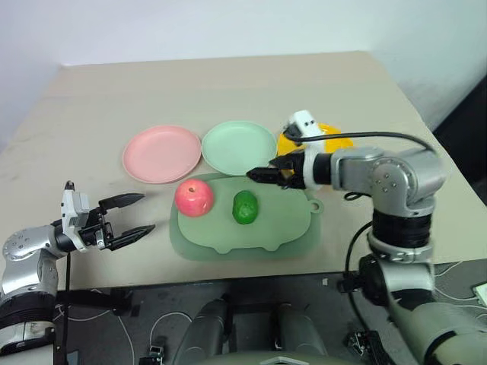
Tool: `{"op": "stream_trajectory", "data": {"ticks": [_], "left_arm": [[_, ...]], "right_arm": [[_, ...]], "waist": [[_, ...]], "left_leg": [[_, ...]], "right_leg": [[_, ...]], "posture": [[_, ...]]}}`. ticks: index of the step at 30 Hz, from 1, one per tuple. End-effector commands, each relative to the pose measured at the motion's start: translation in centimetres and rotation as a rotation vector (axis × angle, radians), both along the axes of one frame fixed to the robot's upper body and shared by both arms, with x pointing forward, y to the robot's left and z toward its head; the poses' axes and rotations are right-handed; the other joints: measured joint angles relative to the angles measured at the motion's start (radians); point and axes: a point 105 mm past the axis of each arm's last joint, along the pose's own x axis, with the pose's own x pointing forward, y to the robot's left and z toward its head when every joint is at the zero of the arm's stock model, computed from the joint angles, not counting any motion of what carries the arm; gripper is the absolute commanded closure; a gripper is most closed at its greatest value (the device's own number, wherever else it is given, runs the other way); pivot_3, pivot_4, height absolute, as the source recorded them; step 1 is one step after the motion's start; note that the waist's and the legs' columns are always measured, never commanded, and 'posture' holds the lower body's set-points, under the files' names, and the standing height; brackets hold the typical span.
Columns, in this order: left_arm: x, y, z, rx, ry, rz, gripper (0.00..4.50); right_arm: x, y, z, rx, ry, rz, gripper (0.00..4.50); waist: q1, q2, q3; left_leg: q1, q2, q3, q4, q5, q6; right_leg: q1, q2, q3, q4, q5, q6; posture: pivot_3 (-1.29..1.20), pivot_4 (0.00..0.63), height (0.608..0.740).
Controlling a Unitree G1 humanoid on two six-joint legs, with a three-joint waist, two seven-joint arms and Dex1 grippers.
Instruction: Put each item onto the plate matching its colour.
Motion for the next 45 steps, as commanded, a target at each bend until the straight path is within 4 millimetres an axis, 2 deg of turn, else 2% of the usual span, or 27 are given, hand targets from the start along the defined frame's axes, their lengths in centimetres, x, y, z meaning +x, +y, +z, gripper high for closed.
{"op": "stream_trajectory", "data": {"ticks": [1,14,29,42,45], "left_arm": [[0.0,0.1,0.6,0.018,-0.035,-0.008,0.0],[-0.5,0.1,0.2,0.017,-0.025,0.0,0.0],[-0.8,0.0,0.2,0.015,-0.022,0.01,0.0],[-0.7,-0.2,0.1,0.011,-0.022,0.004,0.0],[-0.8,-0.3,0.1,0.009,-0.021,-0.001,0.0]], "right_arm": [[-0.3,0.4,0.0,0.006,-0.023,-0.04,0.03],[-1.0,1.3,-2.8,-0.036,0.057,-0.099,0.03],[-2.4,4.0,-3.5,-0.056,0.097,0.001,0.03],[-2.9,3.8,-4.7,-0.149,0.101,0.042,0.03],[-2.8,3.6,-4.8,-0.16,0.099,0.036,0.66]], "waist": [[0.0,0.0,0.0],[-0.008,0.0,0.0],[-0.007,0.0,0.0],[-0.007,0.0,0.0],[-0.006,0.0,0.0]], "left_leg": [[0.0,0.0,0.0,0.0,0.0,0.0],[0.001,0.001,0.0,0.0,0.0,0.0],[0.001,0.001,0.0,0.0,0.0,0.0],[0.001,0.001,0.0,0.0,0.0,0.001],[0.001,0.001,0.0,0.0,0.0,0.001]], "right_leg": [[0.0,0.0,0.0,0.0,0.0,0.0],[0.0,0.001,0.0,0.001,0.0,-0.001],[0.0,0.001,0.0,0.001,0.0,-0.001],[0.0,0.001,0.0,0.001,0.0,-0.001],[0.0,0.001,0.0,0.001,0.0,-0.001]], "posture": [[0.0,0.15,0.737],[0.0,0.15,0.737],[0.0,0.15,0.737],[0.0,0.15,0.737],[0.0,0.15,0.737]]}}
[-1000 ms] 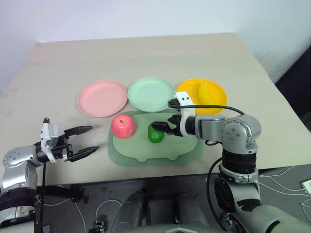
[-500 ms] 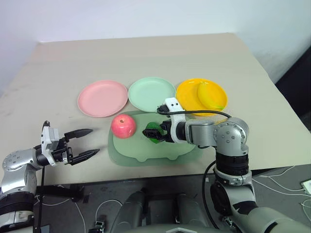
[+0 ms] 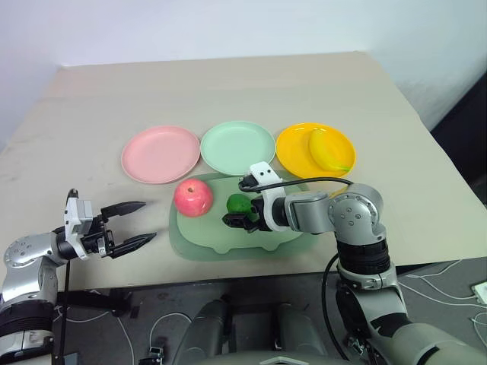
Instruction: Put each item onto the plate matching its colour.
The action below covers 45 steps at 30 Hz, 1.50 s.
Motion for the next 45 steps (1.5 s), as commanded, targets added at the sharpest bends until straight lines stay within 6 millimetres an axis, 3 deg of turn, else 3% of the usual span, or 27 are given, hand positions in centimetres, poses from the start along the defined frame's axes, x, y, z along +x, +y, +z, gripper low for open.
{"op": "stream_trajectory", "data": {"ticks": [1,3,5,10,15,18,23,36,45], "left_arm": [[-0.1,-0.2,0.7,-0.002,-0.04,-0.012,0.0],[-0.1,-0.3,0.6,-0.002,-0.036,-0.017,0.0],[-0.2,-0.3,0.6,-0.003,-0.035,-0.018,0.0],[-0.1,-0.4,0.5,-0.007,-0.035,-0.018,0.0],[0.0,-0.4,0.6,-0.009,-0.035,-0.02,0.0],[0.1,-0.4,0.6,-0.008,-0.035,-0.021,0.0],[0.1,-0.3,0.7,-0.008,-0.031,-0.024,0.0],[0.2,-1.0,1.5,-0.032,-0.067,-0.043,0.0],[0.1,-1.4,2.0,-0.042,-0.081,-0.054,0.0]], "right_arm": [[-0.1,0.2,0.5,-0.004,-0.021,0.02,0.85],[-0.1,0.1,0.4,-0.005,-0.02,0.017,1.56],[0.0,-0.1,0.4,-0.008,-0.02,0.013,1.85],[0.1,-0.3,0.4,-0.016,-0.023,0.021,1.85],[0.3,0.0,3.3,0.104,-0.029,0.111,1.85],[1.7,-0.4,5.8,0.172,-0.045,0.106,1.85],[4.6,-1.4,7.0,0.148,-0.102,0.026,1.85],[9.9,-2.1,7.7,0.129,-0.231,-0.053,1.85],[12.3,-1.2,6.4,0.109,-0.258,-0.072,1.85]], "waist": [[0.0,0.0,0.0],[0.0,0.0,0.0],[0.0,0.0,0.0],[0.001,0.0,0.0],[0.001,0.0,0.0],[-0.003,0.0,0.0],[0.0,0.0,0.0],[-0.014,0.0,0.0],[-0.026,0.001,0.0]], "left_leg": [[0.0,0.0,0.0,0.0,0.0,0.0],[0.0,0.0,0.0,0.0,0.0,0.0],[0.0,0.0,0.0,0.0,0.0,0.0],[0.0,0.0,0.0,0.0,0.0,0.0],[0.0,0.0,0.0,0.0,0.0,0.0],[0.0,0.0,0.0,-0.001,0.0,0.0],[0.0,0.0,0.0,-0.001,0.0,0.0],[-0.001,0.0,0.0,-0.001,0.0,0.0],[0.0,0.0,0.0,-0.001,0.0,-0.001]], "right_leg": [[0.0,0.0,0.0,0.0,0.0,0.0],[0.0,0.0,0.0,0.0,0.0,0.0],[0.0,0.0,0.0,0.0,0.0,0.0],[0.0,0.0,0.0,0.0,0.0,0.0],[0.0,0.0,0.0,-0.001,0.0,0.0],[0.0,0.0,0.0,-0.001,0.0,0.0],[0.0,0.0,0.0,-0.002,0.0,0.0],[0.0,0.0,0.0,-0.002,0.0,0.0],[0.0,0.001,0.0,-0.001,0.0,0.0]], "posture": [[0.0,0.15,0.737],[0.0,0.15,0.737],[0.0,0.15,0.737],[0.0,0.15,0.737],[0.0,0.15,0.737],[0.0,0.15,0.737],[0.0,0.15,0.737],[0.0,0.15,0.737],[0.0,0.15,0.737]]}}
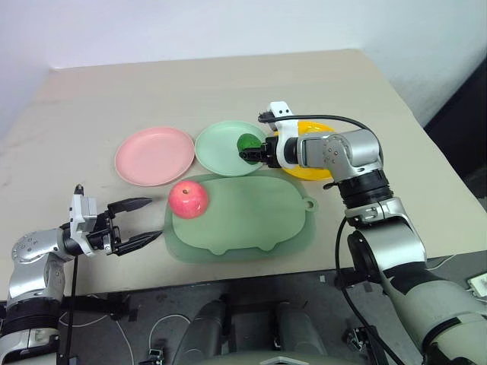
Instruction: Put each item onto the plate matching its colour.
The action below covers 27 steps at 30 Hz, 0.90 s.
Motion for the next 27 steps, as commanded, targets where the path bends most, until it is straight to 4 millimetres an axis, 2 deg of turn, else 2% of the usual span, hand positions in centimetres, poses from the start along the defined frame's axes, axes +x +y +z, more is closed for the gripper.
{"op": "stream_trajectory", "data": {"ticks": [1,14,27], "left_arm": [[0.0,0.1,1.1,-0.008,-0.036,0.002,0.0],[0.4,0.4,1.2,-0.008,-0.043,0.002,0.0],[0.9,0.3,1.5,-0.009,-0.057,0.006,0.0]], "right_arm": [[0.8,1.2,1.2,0.004,-0.068,0.021,1.85],[1.8,3.2,-1.4,-0.023,-0.057,0.018,1.85],[2.0,3.2,-2.4,-0.031,-0.048,0.009,1.85]], "waist": [[0.001,0.0,0.0],[0.001,0.0,0.0],[0.001,0.0,0.0]], "left_leg": [[0.0,0.0,0.0,0.0,0.0,0.0],[0.001,0.0,0.0,0.0,0.001,-0.001],[0.002,0.0,0.0,0.0,0.001,-0.002]], "right_leg": [[0.0,0.0,0.0,0.0,0.0,0.0],[0.0,0.0,0.0,0.001,0.0,0.0],[0.0,0.001,0.0,0.003,0.0,0.0]], "posture": [[0.0,0.15,0.737],[0.0,0.15,0.737],[0.0,0.15,0.737]]}}
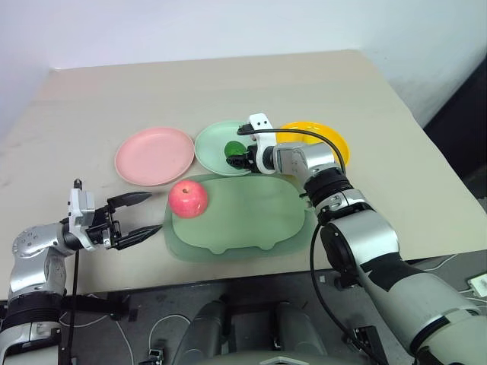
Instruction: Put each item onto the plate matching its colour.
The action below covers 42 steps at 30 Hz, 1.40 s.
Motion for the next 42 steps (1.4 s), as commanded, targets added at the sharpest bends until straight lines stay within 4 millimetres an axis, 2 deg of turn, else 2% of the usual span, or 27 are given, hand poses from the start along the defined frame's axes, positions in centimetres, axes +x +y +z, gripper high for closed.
{"op": "stream_trajectory", "data": {"ticks": [1,16,18,22,25,27,31,35,39,42], "left_arm": [[0.3,0.2,1.0,0.008,-0.048,0.008,0.0],[0.6,-0.4,1.1,-0.004,-0.039,-0.001,0.0],[0.6,-0.5,1.2,-0.005,-0.04,-0.003,0.0],[0.4,-0.4,0.7,-0.007,-0.033,-0.003,0.0],[0.3,-0.4,0.6,-0.011,-0.03,-0.004,0.0],[0.2,-0.5,0.5,-0.012,-0.03,-0.005,0.0],[0.0,-0.9,0.5,-0.019,-0.032,-0.007,0.0],[0.0,-1.2,0.2,-0.012,-0.028,-0.003,0.0],[0.3,-1.6,0.3,-0.01,-0.037,0.006,0.0],[0.7,-2.3,0.7,-0.036,-0.045,0.007,0.0]], "right_arm": [[0.2,0.5,0.8,0.004,-0.022,0.011,1.85],[0.4,0.7,0.7,0.005,-0.029,-0.008,1.85],[0.5,0.6,0.7,0.003,-0.034,-0.018,1.13],[0.7,0.5,1.1,0.007,-0.045,-0.014,0.03],[0.7,0.4,2.2,0.037,-0.061,0.003,0.03],[0.5,0.3,3.7,0.079,-0.082,0.034,0.03],[-1.0,-0.7,7.2,0.181,-0.108,0.132,0.03],[-3.3,-3.2,9.6,0.221,-0.148,0.191,0.03],[-5.5,-5.7,10.0,0.203,-0.184,0.237,0.03],[-7.4,-7.8,9.0,0.177,-0.189,0.275,0.03]], "waist": [[0.0,0.0,0.0],[-0.001,0.0,0.0],[-0.001,0.0,0.0],[0.0,0.0,0.0],[0.0,0.0,0.0],[0.0,0.0,0.0],[0.004,0.0,0.0],[0.006,0.0,0.0],[0.005,0.0,0.0],[0.005,0.0,0.0]], "left_leg": [[0.0,0.0,0.0,0.0,0.0,0.0],[0.0,0.0,0.0,0.0,0.0,-0.001],[0.001,0.0,0.0,0.0,0.0,-0.001],[0.0,0.0,0.0,0.0,0.001,-0.001],[0.0,0.0,0.0,0.0,0.001,-0.001],[0.0,0.0,0.0,0.0,0.001,-0.001],[-0.001,0.0,0.0,0.0,0.001,-0.001],[-0.001,0.0,0.0,0.0,0.0,-0.001],[-0.001,0.0,0.0,0.0,0.0,-0.001],[-0.002,0.0,0.0,-0.001,0.0,0.0]], "right_leg": [[0.0,0.0,0.0,0.0,0.0,0.0],[0.0,0.0,0.0,0.001,0.0,0.0],[0.0,0.0,0.0,0.001,0.0,0.0],[0.0,0.0,0.0,0.001,0.0,0.0],[0.0,0.0,0.0,0.001,0.0,0.0],[0.0,0.0,0.0,0.001,0.0,0.0],[-0.001,0.0,0.0,0.001,0.0,0.0],[-0.001,0.0,0.0,-0.001,0.0,0.0],[0.0,-0.001,0.0,-0.001,0.0,0.0],[-0.001,-0.001,0.0,-0.002,0.0,-0.001]], "posture": [[0.0,0.15,0.737],[0.0,0.15,0.737],[0.0,0.15,0.737],[0.0,0.15,0.737],[0.0,0.15,0.737],[0.0,0.15,0.737],[0.0,0.15,0.737],[0.0,0.15,0.737],[0.0,0.15,0.737],[0.0,0.15,0.737]]}}
